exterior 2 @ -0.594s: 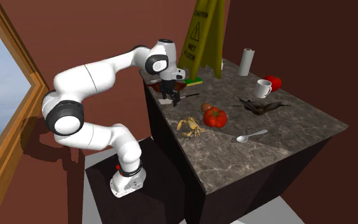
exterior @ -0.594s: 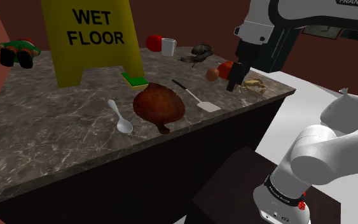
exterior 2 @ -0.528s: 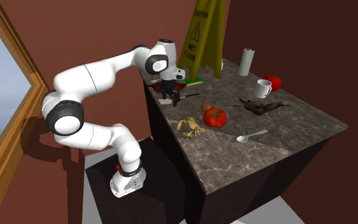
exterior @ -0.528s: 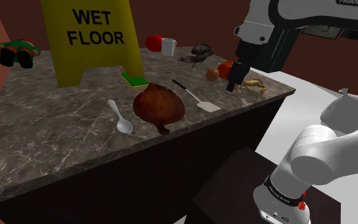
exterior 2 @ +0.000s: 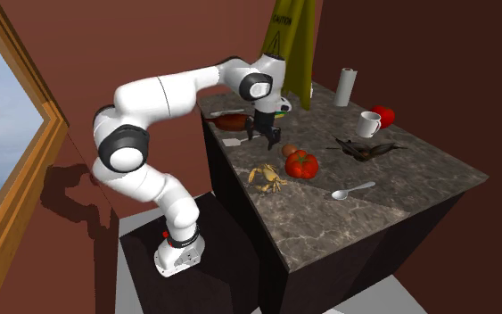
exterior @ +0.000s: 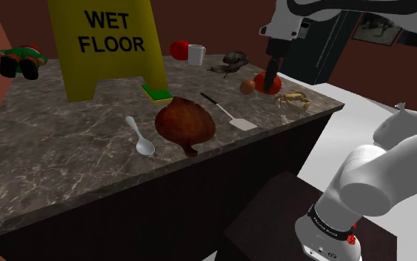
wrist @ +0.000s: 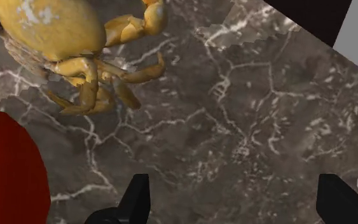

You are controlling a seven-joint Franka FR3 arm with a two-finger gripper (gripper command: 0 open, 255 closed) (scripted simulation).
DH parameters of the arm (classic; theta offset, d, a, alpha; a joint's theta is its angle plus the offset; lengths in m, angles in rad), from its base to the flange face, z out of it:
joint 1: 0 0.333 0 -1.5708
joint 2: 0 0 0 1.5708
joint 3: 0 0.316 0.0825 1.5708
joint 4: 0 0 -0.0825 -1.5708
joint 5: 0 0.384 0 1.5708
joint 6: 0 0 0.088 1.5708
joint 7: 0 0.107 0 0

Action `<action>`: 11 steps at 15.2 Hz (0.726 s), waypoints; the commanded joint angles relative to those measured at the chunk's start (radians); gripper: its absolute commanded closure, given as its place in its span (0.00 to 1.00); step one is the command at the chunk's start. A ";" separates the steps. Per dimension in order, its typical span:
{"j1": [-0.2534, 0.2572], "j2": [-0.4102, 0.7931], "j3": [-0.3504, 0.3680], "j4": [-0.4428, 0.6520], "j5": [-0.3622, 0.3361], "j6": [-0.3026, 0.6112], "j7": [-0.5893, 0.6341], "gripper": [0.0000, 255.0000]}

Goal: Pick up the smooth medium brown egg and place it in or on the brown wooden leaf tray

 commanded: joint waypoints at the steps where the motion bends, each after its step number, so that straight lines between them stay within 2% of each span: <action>1: 0.014 0.099 -0.047 0.090 0.001 -0.026 -0.113 0.00; 6: 0.029 0.366 -0.138 0.356 0.032 -0.120 -0.383 0.00; 10: 0.009 0.592 -0.174 0.603 0.075 -0.220 -0.578 0.00; 11: 0.009 0.583 -0.171 0.579 0.073 -0.205 -0.576 0.00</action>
